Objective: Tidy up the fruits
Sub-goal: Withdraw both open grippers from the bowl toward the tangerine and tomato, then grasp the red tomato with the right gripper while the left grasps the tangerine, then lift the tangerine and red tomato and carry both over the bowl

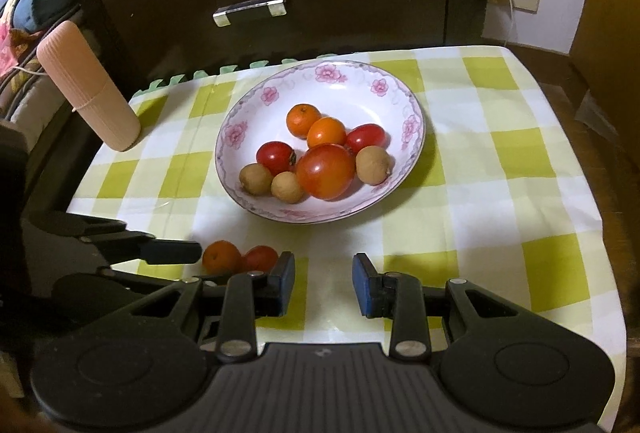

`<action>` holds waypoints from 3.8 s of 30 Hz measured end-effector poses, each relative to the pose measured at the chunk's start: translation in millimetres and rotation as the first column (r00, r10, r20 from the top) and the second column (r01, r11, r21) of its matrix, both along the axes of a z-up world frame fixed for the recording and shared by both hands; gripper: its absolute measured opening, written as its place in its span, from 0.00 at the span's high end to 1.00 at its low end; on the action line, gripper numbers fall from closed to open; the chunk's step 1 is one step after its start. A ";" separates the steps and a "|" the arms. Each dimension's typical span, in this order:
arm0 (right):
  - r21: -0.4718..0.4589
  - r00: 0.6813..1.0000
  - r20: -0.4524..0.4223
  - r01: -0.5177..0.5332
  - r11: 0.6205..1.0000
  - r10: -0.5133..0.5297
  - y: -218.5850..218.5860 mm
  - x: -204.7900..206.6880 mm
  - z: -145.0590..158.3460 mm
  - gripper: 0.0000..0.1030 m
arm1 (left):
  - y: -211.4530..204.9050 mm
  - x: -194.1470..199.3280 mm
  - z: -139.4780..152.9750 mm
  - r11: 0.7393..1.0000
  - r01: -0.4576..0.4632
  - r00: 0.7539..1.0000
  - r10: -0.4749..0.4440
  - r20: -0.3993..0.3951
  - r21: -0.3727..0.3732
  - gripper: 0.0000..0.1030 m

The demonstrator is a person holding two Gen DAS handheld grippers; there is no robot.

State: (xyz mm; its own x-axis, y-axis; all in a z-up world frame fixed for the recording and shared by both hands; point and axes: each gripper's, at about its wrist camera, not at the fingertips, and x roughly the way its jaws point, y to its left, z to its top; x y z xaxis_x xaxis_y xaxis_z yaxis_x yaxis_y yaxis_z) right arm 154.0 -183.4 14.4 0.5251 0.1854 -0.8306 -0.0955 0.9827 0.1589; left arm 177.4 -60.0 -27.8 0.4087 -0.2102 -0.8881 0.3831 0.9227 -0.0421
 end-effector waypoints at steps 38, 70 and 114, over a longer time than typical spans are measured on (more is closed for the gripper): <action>0.085 0.993 -0.100 -0.055 0.995 0.063 47.1 40.8 -35.6 0.67 | 27.0 -12.6 -0.7 0.998 -0.062 0.997 0.063 -0.047 0.021 0.59; -0.013 0.993 -0.109 -0.050 0.999 0.048 17.1 12.9 -36.1 0.78 | 19.1 -12.1 -3.2 0.996 -0.084 0.996 0.084 -0.019 0.032 0.57; -0.014 0.999 0.046 -0.003 1.000 0.003 5.8 33.0 28.8 0.78 | 3.2 21.2 60.7 0.991 -0.113 0.987 0.121 0.108 -0.072 0.62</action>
